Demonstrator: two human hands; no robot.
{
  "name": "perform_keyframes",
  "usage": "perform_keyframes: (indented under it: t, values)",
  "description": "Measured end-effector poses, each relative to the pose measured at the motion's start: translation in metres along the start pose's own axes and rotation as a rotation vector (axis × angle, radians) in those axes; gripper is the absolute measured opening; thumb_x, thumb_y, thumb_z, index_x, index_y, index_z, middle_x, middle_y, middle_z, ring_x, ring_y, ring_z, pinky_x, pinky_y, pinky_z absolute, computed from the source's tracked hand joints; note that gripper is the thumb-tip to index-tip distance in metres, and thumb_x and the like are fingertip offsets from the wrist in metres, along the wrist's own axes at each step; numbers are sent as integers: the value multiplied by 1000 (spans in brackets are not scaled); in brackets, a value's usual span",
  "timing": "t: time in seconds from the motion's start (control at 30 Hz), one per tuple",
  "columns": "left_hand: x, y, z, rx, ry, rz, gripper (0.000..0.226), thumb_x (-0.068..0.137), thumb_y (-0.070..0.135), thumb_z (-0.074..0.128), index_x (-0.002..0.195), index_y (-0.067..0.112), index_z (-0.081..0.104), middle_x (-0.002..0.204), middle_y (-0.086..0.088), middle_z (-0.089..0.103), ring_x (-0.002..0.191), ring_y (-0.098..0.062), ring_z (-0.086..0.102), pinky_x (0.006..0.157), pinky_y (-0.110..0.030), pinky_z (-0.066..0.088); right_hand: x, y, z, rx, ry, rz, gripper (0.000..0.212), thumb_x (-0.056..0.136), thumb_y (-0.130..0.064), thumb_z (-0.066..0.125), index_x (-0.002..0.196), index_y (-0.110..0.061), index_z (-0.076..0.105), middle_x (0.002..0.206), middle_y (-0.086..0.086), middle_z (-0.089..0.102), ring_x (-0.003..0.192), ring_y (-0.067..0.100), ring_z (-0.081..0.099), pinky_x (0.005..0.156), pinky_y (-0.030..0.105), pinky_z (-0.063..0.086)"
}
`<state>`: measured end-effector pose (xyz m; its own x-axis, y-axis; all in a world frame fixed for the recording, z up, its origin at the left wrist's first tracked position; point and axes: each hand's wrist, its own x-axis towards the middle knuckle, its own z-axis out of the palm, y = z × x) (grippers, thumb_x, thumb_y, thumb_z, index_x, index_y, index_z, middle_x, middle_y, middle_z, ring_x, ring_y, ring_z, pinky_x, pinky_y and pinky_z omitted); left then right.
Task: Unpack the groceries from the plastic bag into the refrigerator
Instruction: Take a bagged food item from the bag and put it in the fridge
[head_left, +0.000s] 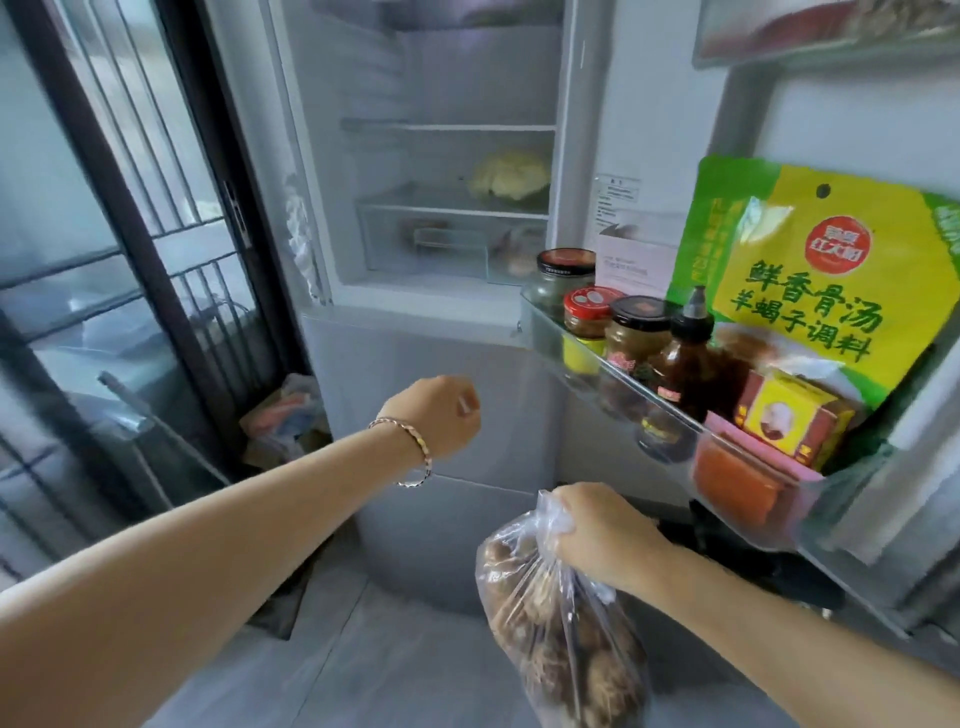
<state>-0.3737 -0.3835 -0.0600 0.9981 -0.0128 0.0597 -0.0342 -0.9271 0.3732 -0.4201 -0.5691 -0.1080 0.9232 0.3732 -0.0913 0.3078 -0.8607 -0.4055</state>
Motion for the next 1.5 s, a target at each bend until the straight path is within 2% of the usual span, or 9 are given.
perform_keyframes:
  t: [0.17,0.33,0.6,0.77,0.97,1.07,1.2,1.33,1.5]
  values:
    - [42,-99,-27,97,-24,-101,22,88,28,49,107,25,60,109,4,66,102,-21,61,86,-29,47,86,-63,-2,-108,70,6,18,89,-19,45,85,-12,60,99,13,67,97,31,61,70,29,40]
    - [116,-181,-65,119,13,-158,24,88,28,43,108,27,58,108,2,66,95,-21,65,84,-30,52,181,-107,-28,44,245,98,41,85,-38,57,52,-15,46,49,-4,48,48,15,47,46,24,33]
    - [242,-231,-106,188,62,-42,32,92,24,39,123,23,48,124,1,58,110,-22,57,86,-28,44,309,-136,-109,165,450,178,14,79,-23,62,72,-15,52,68,4,62,60,20,61,54,28,46]
    - [322,-226,-101,130,126,28,35,92,25,44,127,22,47,126,3,57,113,-20,55,84,-27,43,369,-116,-146,116,609,202,15,78,-17,55,63,-12,55,54,5,54,49,16,46,49,27,35]
    - [422,-195,-69,-393,-7,-150,28,86,28,58,108,10,62,110,-10,64,102,-27,60,85,-26,44,410,-90,-168,165,662,271,37,76,-12,60,45,-15,40,45,-1,39,45,15,38,47,26,30]
    - [465,-175,-45,-790,-111,-287,27,81,33,63,68,11,54,73,-11,59,65,-26,55,69,-32,50,422,-77,-172,155,672,342,31,76,-13,60,49,-13,44,51,0,46,48,15,43,47,25,32]
    - [497,-163,-20,-1456,-235,-522,35,85,32,66,72,2,53,73,-8,59,64,-18,57,67,-30,50,428,-64,-168,142,628,418,21,75,-12,61,56,-11,51,56,1,51,50,15,46,47,25,33]
    - [515,-162,-8,-1677,-229,-448,21,86,22,65,80,12,48,78,-7,63,75,-17,63,69,-30,50,434,-65,-163,165,647,492,12,75,-11,64,66,-9,57,57,0,51,49,14,45,47,24,32]
    - [522,-171,-3,-1741,-314,-420,23,89,23,61,75,14,45,59,-2,66,59,-10,67,69,-29,51,435,-82,-146,128,687,581,14,74,-14,68,67,-10,58,64,1,57,57,17,54,51,27,38]
